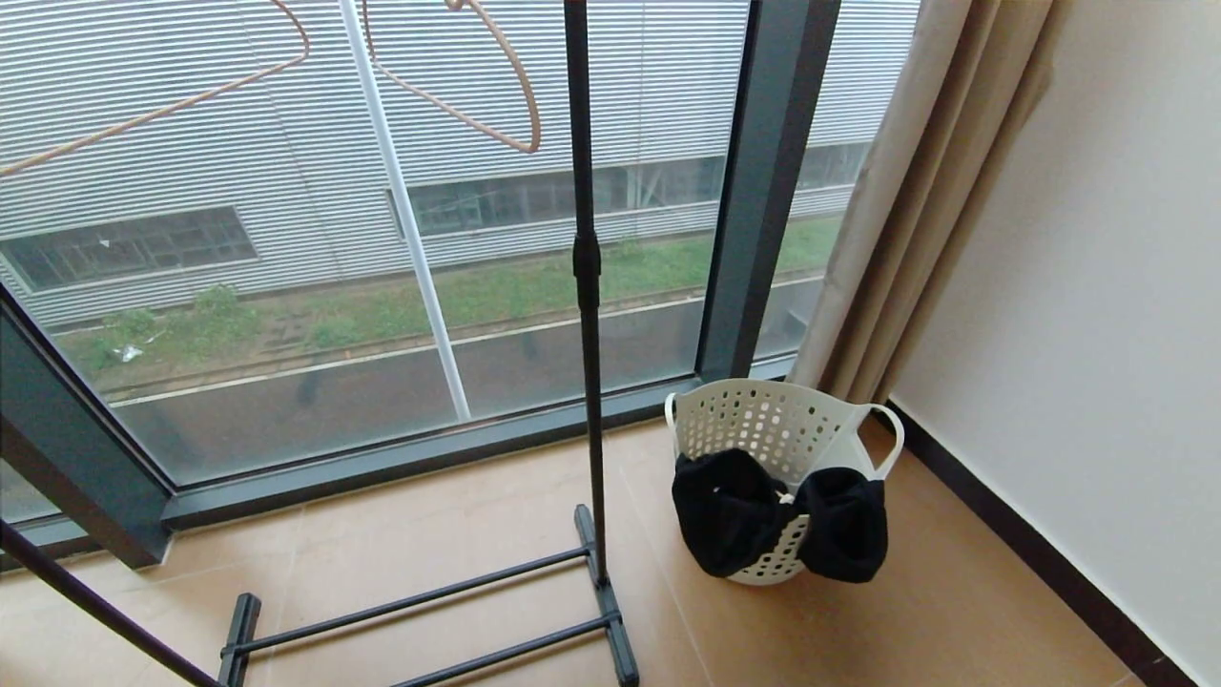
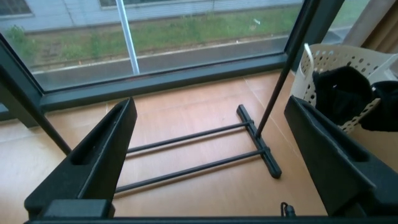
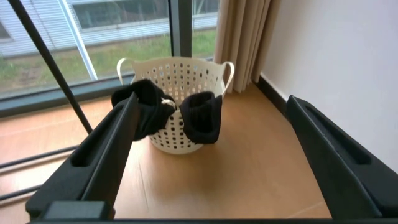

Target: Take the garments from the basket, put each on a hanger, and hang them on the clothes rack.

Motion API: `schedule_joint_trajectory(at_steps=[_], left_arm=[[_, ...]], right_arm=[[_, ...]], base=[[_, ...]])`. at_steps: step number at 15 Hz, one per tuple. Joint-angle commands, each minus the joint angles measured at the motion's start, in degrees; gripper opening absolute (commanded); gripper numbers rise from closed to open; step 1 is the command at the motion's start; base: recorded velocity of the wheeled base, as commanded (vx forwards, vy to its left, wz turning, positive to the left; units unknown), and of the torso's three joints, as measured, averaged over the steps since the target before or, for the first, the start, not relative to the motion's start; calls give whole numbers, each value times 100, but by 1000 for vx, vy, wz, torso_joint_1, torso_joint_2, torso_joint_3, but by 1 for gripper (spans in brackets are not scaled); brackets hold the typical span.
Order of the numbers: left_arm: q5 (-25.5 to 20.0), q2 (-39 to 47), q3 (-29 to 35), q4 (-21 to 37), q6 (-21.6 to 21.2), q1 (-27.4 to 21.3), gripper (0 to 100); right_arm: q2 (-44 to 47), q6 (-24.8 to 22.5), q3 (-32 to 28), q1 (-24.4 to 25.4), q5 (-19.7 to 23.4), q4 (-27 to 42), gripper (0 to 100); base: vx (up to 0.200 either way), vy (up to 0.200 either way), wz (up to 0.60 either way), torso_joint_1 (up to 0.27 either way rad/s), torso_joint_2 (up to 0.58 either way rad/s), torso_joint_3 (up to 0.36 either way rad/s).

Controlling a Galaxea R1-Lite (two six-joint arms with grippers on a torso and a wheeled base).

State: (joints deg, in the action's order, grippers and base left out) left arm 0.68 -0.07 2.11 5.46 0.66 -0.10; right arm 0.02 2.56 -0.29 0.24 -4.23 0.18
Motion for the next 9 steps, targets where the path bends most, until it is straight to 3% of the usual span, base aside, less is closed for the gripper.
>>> schedule_joint_trajectory(at_steps=[1, 9], left_arm=[[2, 7, 0, -1, 4, 1, 100], [2, 7, 0, -1, 4, 1, 100]], right_arm=[[-2, -1, -6, 2, 1, -1, 100], [-2, -1, -6, 2, 1, -1, 100]], base=[[0, 0, 0, 2, -2, -198], [0, 0, 0, 5, 4, -198]])
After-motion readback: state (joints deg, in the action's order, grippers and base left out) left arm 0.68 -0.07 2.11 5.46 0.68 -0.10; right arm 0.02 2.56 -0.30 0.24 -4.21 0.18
